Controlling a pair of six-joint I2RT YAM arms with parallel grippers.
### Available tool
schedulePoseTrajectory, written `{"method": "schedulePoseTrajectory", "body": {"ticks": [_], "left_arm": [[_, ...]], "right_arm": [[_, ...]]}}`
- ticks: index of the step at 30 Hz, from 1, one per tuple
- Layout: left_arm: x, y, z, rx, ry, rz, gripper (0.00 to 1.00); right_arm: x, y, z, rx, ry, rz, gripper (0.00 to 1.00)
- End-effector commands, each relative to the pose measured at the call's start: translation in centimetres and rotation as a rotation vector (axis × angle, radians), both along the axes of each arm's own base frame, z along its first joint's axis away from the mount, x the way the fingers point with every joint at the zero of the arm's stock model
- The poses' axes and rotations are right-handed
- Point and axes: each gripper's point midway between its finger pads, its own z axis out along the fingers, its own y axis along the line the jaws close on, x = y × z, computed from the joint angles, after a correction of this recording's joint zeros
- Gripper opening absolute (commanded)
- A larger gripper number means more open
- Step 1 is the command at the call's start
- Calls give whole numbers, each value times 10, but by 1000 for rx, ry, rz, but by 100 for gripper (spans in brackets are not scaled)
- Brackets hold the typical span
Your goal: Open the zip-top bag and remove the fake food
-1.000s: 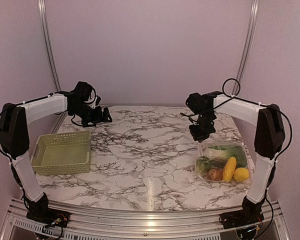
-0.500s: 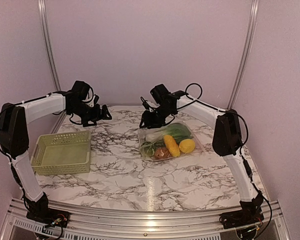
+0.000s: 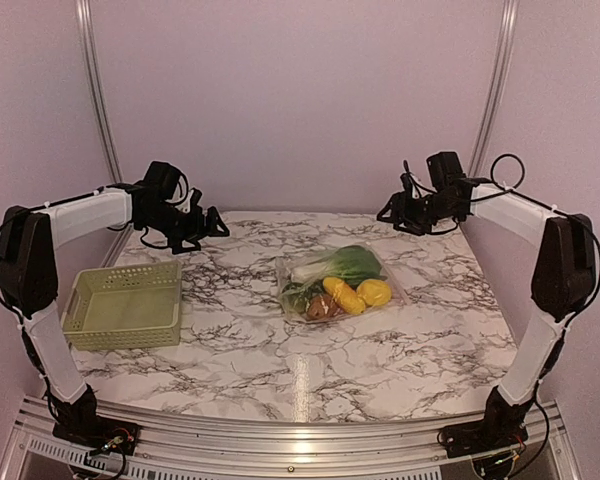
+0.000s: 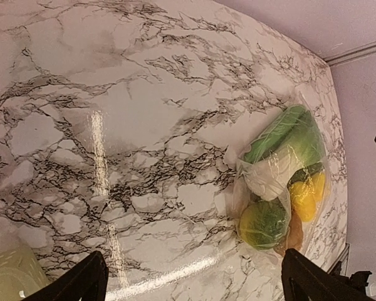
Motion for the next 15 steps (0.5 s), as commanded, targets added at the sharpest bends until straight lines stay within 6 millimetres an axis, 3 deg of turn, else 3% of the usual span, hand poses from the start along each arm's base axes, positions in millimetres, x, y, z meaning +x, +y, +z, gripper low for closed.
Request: {"method": "schedulePoseTrajectory", "body": {"ticks": [1, 8, 11, 15], "left_arm": [[1, -3, 3, -28, -9, -7, 99], [-3, -3, 8, -34, -14, -7, 99], [-5, -2, 10, -33, -19, -4, 99], [-7, 0, 12, -29, -23, 0, 99]], "right_arm": [[-8, -27, -26, 22, 42, -8, 59], [-9, -64, -61, 89, 96, -35, 56], [-8, -73, -80, 112, 121, -37, 53], [-2, -69, -102, 141, 140, -7, 52]]}}
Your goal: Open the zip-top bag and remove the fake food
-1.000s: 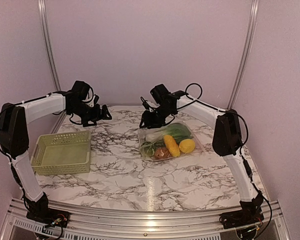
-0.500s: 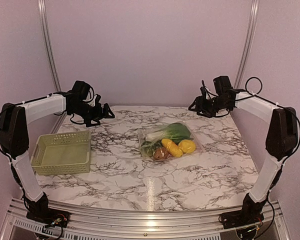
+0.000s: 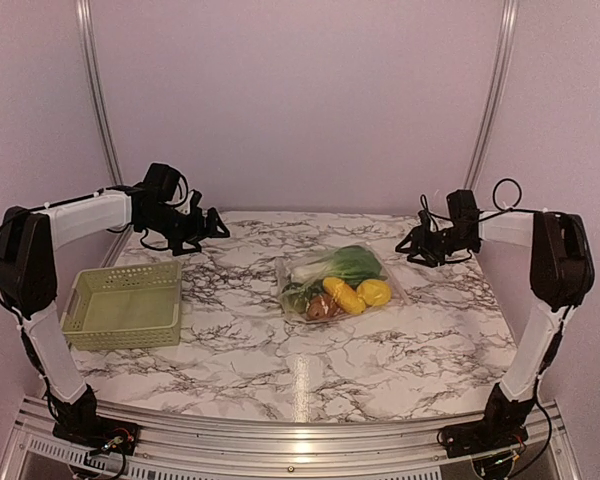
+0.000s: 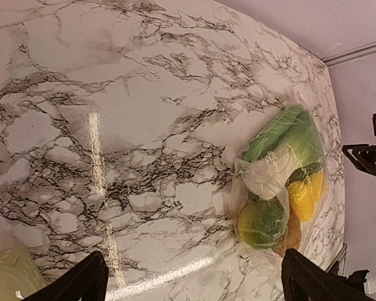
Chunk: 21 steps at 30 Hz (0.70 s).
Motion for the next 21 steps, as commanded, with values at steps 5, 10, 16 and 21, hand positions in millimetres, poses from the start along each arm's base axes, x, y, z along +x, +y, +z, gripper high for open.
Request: {"method": "schedulePoseTrajectory", "body": {"ticks": [5, 10, 16, 21], "left_arm": [[-8, 4, 16, -9, -28, 8, 99], [-11, 7, 17, -1, -30, 18, 99], [-11, 9, 21, -2, -40, 29, 99], [-11, 15, 28, 36, -66, 38, 99]], "right_arm": [[24, 12, -33, 88, -18, 67, 49], [35, 17, -51, 126, -5, 75, 46], [47, 29, -62, 250, 12, 75, 41], [54, 40, -67, 323, 29, 89, 34]]}}
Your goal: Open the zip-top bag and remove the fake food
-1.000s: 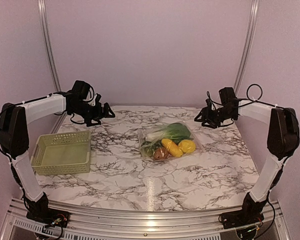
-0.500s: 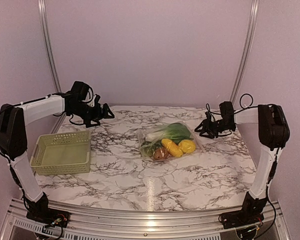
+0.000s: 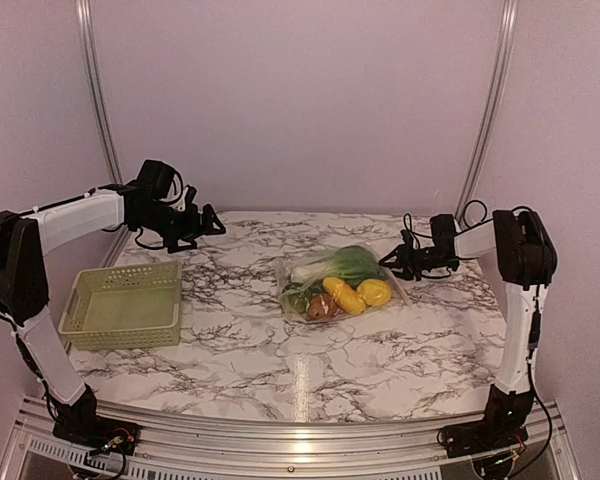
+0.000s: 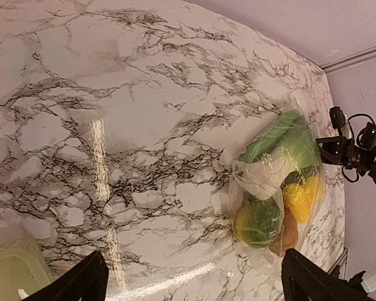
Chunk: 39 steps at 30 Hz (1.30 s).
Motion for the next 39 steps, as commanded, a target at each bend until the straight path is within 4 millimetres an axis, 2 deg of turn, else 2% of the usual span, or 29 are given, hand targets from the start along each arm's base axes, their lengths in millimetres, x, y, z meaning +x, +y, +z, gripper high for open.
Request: {"method": "schedulePoseTrajectory", "body": {"ticks": [1, 4, 7, 8, 13, 15, 21, 25, 31, 35, 39], "left_arm": [[-4, 9, 15, 32, -41, 16, 99], [-4, 9, 15, 24, -41, 25, 99], [-4, 12, 17, 18, -53, 58, 99], [-4, 15, 17, 18, -58, 73, 99], [2, 24, 29, 33, -114, 136, 99], [5, 26, 39, 27, -156, 146, 99], [11, 21, 67, -8, -269, 120, 99], [10, 10, 71, -30, -282, 51, 99], [4, 1, 85, -82, -348, -12, 99], [1, 0, 97, -71, -394, -41, 99], [-9, -2, 112, -86, -457, -88, 99]], "right_arm": [[18, 15, 13, 103, -32, 26, 32], [22, 22, 14, 129, -39, 45, 22], [28, 28, 27, 147, -68, 55, 4], [31, 29, 38, 150, -92, 60, 1], [38, 46, 100, 134, -221, 112, 0], [40, 56, 128, 106, -294, 148, 0], [30, 97, 197, 2, -442, 271, 0], [20, 124, 239, -53, -551, 338, 0], [-8, 159, 278, -137, -687, 427, 0], [-35, 183, 303, -167, -765, 483, 0], [-73, 211, 319, -216, -845, 555, 0]]}}
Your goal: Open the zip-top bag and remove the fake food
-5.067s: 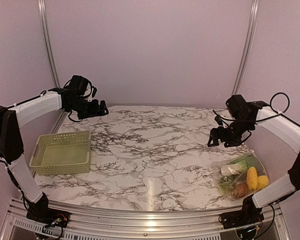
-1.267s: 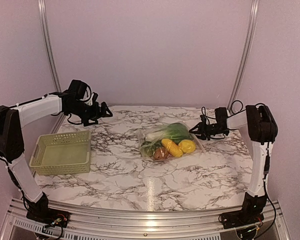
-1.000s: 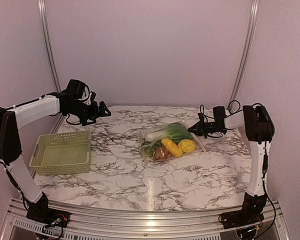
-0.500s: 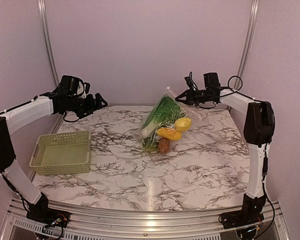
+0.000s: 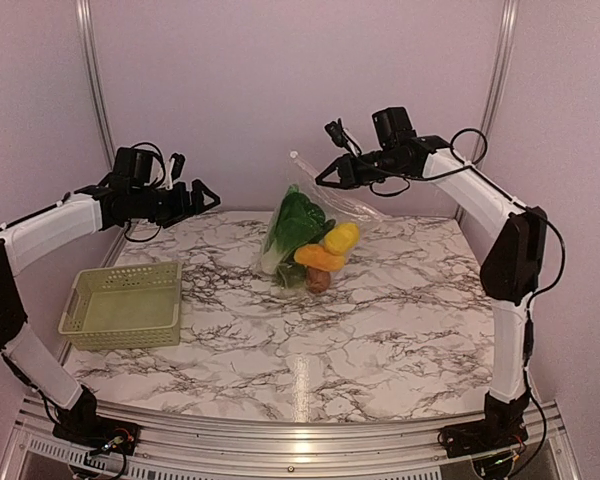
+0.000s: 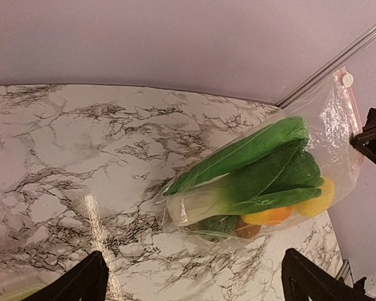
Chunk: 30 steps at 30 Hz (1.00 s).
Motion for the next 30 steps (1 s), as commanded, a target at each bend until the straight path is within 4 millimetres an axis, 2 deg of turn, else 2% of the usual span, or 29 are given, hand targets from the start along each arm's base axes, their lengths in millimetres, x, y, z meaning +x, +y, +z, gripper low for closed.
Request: {"method": "schedulePoseTrajectory", "body": {"ticks": [1, 4, 6, 9, 11, 16, 19, 21, 25, 30], "left_arm": [[-15, -5, 38, -27, -149, -78, 99], [-27, -9, 57, -77, -243, -112, 99], [-38, -12, 63, -101, -298, -137, 99], [-64, -20, 80, -139, -418, -201, 99], [-83, -25, 90, -145, -491, -244, 99], [-129, -50, 85, -124, -545, -402, 96], [-152, -66, 76, -54, -572, -490, 93], [-164, -73, 74, -50, -590, -543, 89], [-172, -82, 75, -61, -607, -589, 85], [-163, -91, 74, -55, -623, -602, 85]], "right_arm": [[-57, 28, 51, -69, -185, 72, 0], [-91, 46, 52, -128, -241, 116, 0], [-111, 52, 54, -153, -270, 145, 0], [-135, 53, 60, -170, -307, 169, 0], [-145, 48, 56, -193, -334, 181, 0], [-163, 48, 13, -250, -324, 238, 0], [-173, 49, 3, -265, -345, 263, 0], [-177, 48, 3, -253, -354, 273, 0], [-184, 46, 16, -226, -399, 288, 0], [-192, 45, 35, -178, -444, 309, 0]]}}
